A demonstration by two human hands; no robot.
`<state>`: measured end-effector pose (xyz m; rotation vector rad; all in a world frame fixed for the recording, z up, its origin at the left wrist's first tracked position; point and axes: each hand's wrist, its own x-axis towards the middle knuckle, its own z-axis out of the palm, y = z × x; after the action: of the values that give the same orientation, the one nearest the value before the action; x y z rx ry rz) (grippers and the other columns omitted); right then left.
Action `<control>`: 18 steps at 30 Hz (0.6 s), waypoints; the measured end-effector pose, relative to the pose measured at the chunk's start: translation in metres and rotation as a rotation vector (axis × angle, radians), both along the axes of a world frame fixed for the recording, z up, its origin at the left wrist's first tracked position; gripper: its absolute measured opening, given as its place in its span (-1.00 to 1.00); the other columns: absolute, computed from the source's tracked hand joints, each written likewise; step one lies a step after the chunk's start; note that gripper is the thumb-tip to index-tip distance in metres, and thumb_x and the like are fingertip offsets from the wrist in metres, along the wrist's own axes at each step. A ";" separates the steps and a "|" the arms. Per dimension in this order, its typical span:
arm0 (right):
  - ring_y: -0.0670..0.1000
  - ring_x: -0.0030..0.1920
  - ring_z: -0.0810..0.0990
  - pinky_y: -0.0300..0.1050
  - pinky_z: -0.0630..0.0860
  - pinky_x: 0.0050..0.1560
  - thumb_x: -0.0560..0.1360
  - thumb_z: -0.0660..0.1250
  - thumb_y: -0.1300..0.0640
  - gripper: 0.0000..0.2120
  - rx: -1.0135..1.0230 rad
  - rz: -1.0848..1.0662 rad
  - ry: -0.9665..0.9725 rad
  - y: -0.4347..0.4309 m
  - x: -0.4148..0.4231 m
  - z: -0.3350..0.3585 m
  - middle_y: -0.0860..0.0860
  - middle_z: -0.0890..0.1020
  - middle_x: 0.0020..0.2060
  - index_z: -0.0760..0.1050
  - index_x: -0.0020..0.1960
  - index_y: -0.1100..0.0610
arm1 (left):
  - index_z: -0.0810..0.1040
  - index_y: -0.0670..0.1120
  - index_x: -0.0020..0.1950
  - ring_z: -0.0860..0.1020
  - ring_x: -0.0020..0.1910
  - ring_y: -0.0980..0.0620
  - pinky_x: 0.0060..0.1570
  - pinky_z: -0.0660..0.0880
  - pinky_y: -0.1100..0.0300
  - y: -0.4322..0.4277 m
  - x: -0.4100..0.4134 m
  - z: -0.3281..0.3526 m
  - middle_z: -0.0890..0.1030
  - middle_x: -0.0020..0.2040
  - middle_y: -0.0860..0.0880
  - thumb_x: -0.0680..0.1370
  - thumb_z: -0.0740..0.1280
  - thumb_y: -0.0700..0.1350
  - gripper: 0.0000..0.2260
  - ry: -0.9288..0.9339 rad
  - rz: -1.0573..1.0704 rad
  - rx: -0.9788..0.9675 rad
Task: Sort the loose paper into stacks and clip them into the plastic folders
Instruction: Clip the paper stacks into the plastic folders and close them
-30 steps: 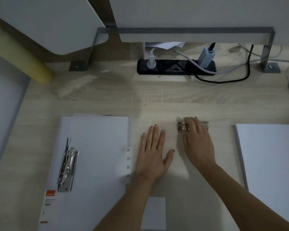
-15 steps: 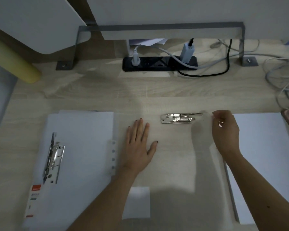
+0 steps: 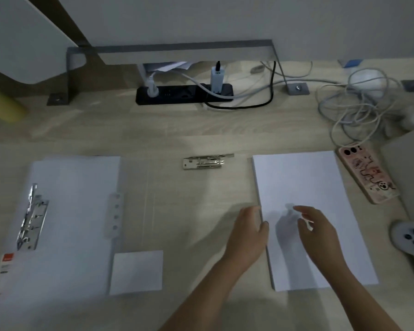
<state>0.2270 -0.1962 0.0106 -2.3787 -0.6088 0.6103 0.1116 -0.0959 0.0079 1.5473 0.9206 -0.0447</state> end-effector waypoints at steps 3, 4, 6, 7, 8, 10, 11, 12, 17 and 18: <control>0.12 0.16 0.54 -0.21 0.36 0.08 0.53 0.21 0.32 -0.72 -0.054 0.094 -0.011 -0.012 0.001 -0.009 0.14 0.55 0.19 0.49 0.22 0.21 | 0.46 -0.14 0.18 0.53 0.07 0.05 0.07 0.46 0.23 -0.015 0.023 -0.003 0.56 0.12 -0.04 0.45 0.21 -0.07 -0.67 0.006 0.182 -0.160; 0.12 0.14 0.54 -0.22 0.35 0.06 0.52 0.21 0.33 -0.71 -0.065 0.128 -0.027 -0.013 0.001 -0.012 0.15 0.55 0.17 0.49 0.21 0.22 | 0.47 -0.15 0.09 0.53 -0.10 0.09 -0.13 0.44 0.31 -0.014 0.026 -0.002 0.57 -0.05 -0.01 0.47 0.21 -0.14 -0.78 0.018 0.241 -0.204; 0.14 0.13 0.55 -0.23 0.34 0.06 0.51 0.22 0.34 -0.71 -0.070 0.170 -0.032 -0.016 0.002 -0.013 0.15 0.55 0.15 0.49 0.21 0.25 | 0.43 -0.13 -0.08 0.40 -0.34 0.13 -0.38 0.30 0.33 -0.015 0.031 0.002 0.45 -0.28 0.03 0.51 0.18 -0.24 -0.94 0.082 0.317 -0.224; 0.15 0.13 0.55 -0.23 0.34 0.07 0.51 0.22 0.34 -0.71 -0.071 0.182 -0.025 -0.015 0.002 -0.013 0.16 0.55 0.14 0.49 0.22 0.26 | 0.39 -0.11 -0.19 0.34 -0.40 0.12 -0.44 0.25 0.31 -0.012 0.032 0.003 0.39 -0.35 0.02 0.51 0.17 -0.25 -0.90 0.114 0.327 -0.213; 0.17 0.12 0.55 -0.23 0.35 0.07 0.51 0.23 0.34 -0.71 -0.064 0.186 -0.015 -0.016 0.004 -0.013 0.18 0.55 0.14 0.48 0.22 0.27 | 0.34 -0.10 -0.30 0.29 -0.45 0.10 -0.49 0.20 0.30 -0.012 0.036 0.003 0.34 -0.40 0.01 0.51 0.16 -0.26 -0.82 0.137 0.326 -0.200; 0.17 0.13 0.55 -0.24 0.34 0.08 0.51 0.23 0.33 -0.71 -0.061 0.193 -0.003 -0.016 0.006 -0.012 0.19 0.54 0.15 0.48 0.22 0.28 | 0.25 -0.08 -0.43 0.24 -0.50 0.06 -0.55 0.16 0.30 -0.010 0.042 0.003 0.28 -0.47 -0.02 0.49 0.18 -0.24 -0.71 0.175 0.339 -0.183; 0.16 0.14 0.54 -0.25 0.34 0.08 0.51 0.23 0.32 -0.70 -0.063 0.200 0.001 -0.016 0.007 -0.011 0.18 0.53 0.16 0.47 0.23 0.28 | 0.25 -0.08 -0.45 0.24 -0.50 0.05 -0.53 0.18 0.28 -0.009 0.044 0.005 0.28 -0.48 -0.03 0.46 0.21 -0.21 -0.71 0.193 0.351 -0.187; 0.15 0.15 0.53 -0.26 0.33 0.07 0.51 0.22 0.32 -0.70 -0.064 0.206 0.006 -0.016 0.007 -0.011 0.18 0.52 0.18 0.47 0.23 0.27 | 0.27 -0.09 -0.45 0.25 -0.49 0.04 -0.48 0.20 0.25 -0.008 0.045 0.007 0.30 -0.47 -0.03 0.41 0.23 -0.15 -0.75 0.196 0.371 -0.207; 0.10 0.17 0.51 -0.28 0.33 0.07 0.54 0.23 0.21 -0.72 -0.055 0.205 0.052 -0.017 0.008 -0.009 0.14 0.50 0.22 0.46 0.24 0.23 | 0.35 -0.07 -0.30 0.34 -0.36 0.04 -0.34 0.30 0.22 -0.018 0.043 0.009 0.38 -0.34 -0.03 0.46 0.23 -0.21 -0.85 0.121 0.470 -0.248; 0.07 0.16 0.51 -0.28 0.33 0.07 0.55 0.23 0.16 -0.71 -0.051 0.205 0.062 -0.018 0.008 -0.009 0.13 0.50 0.22 0.46 0.24 0.22 | 0.37 -0.09 -0.24 0.39 -0.31 -0.01 -0.28 0.36 0.20 -0.023 0.042 0.012 0.40 -0.30 -0.08 0.43 0.24 -0.16 -0.93 0.088 0.468 -0.273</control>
<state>0.2347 -0.2137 0.0016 -2.3517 -0.8250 0.7939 0.1532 -0.1187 0.0198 1.0590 1.2718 0.0936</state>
